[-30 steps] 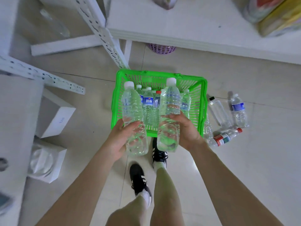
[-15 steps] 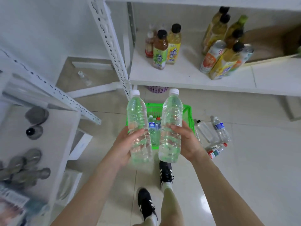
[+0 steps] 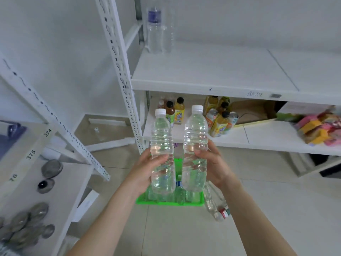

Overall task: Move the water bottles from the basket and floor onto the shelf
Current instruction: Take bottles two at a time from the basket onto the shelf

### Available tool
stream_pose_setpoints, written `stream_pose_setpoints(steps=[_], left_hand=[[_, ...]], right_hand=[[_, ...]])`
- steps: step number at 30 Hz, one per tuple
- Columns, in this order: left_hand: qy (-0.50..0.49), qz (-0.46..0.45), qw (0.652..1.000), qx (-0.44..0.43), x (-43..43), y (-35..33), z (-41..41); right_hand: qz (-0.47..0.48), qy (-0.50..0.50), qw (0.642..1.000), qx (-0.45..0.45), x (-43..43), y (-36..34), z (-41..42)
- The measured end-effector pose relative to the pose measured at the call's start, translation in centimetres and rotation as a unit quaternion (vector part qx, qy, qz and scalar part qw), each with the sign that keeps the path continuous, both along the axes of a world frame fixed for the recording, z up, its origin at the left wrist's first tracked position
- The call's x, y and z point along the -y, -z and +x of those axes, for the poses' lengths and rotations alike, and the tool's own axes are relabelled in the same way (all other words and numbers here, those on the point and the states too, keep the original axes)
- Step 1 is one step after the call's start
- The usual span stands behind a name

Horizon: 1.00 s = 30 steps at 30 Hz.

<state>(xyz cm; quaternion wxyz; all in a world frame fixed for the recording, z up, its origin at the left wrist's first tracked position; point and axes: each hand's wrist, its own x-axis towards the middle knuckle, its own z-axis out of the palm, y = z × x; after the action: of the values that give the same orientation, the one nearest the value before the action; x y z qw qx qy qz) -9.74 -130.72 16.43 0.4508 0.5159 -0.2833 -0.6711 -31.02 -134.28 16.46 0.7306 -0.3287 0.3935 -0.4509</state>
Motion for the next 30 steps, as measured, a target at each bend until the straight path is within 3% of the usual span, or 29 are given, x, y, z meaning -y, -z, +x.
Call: stream_pose_setpoints(steps=[14, 30], left_hand=[[-0.024, -0.135, 0.989, 0.053, 5.0, -13.2, -2.2], [-0.063, -0.148, 0.975, 0.155, 22.6, -15.6, 4.9]], right_hand=[[-0.134, -0.041, 0.989, -0.043, 5.7, -12.9, -3.0], [-0.188, 0.008, 0.970, -0.156, 22.4, -15.1, 3.0]])
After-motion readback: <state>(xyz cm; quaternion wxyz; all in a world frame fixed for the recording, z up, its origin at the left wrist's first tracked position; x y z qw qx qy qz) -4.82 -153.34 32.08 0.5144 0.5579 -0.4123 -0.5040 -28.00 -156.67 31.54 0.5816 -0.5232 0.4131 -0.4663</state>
